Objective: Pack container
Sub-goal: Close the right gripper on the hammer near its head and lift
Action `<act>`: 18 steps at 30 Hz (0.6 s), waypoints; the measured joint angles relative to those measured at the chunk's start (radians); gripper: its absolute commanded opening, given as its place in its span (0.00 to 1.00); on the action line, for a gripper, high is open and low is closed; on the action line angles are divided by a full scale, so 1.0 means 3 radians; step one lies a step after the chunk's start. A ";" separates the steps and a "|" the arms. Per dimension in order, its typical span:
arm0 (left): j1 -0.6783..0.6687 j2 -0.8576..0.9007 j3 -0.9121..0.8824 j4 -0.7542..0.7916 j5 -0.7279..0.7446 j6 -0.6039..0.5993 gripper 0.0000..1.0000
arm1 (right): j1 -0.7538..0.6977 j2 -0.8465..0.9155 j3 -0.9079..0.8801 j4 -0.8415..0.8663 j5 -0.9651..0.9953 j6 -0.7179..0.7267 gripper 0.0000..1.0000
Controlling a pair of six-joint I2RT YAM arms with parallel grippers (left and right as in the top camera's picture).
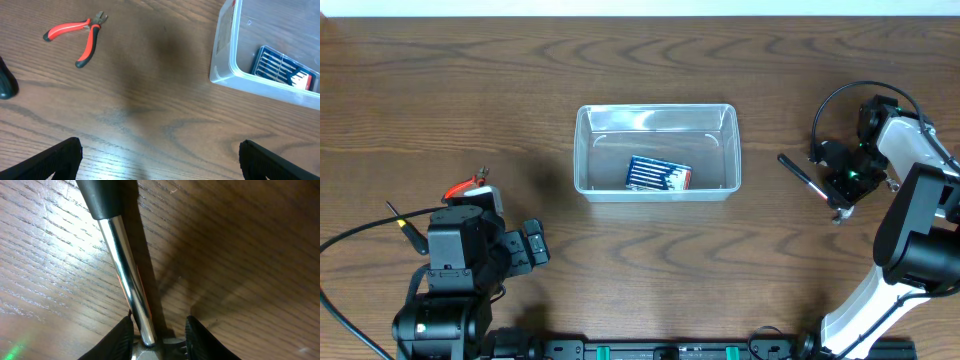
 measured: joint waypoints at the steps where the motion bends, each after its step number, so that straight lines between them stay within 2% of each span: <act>1: 0.0000 0.0000 0.0000 0.0000 0.0000 0.0000 0.98 | 0.0000 0.0000 0.0000 -0.0005 0.0000 0.0000 0.36; 8: 0.0000 0.0000 0.0000 0.0000 0.0000 0.0000 0.98 | 0.0000 0.0000 0.0000 -0.0025 0.0074 0.0000 0.38; 13: 0.0000 0.0000 0.0000 0.0000 0.0000 -0.0001 0.98 | 0.0000 0.0000 -0.0006 0.0071 0.0113 -0.0006 0.34; 18: 0.0000 0.0000 0.0000 -0.0001 0.0000 -0.0001 0.98 | 0.0000 -0.0017 -0.0112 0.0198 0.0163 -0.0029 0.37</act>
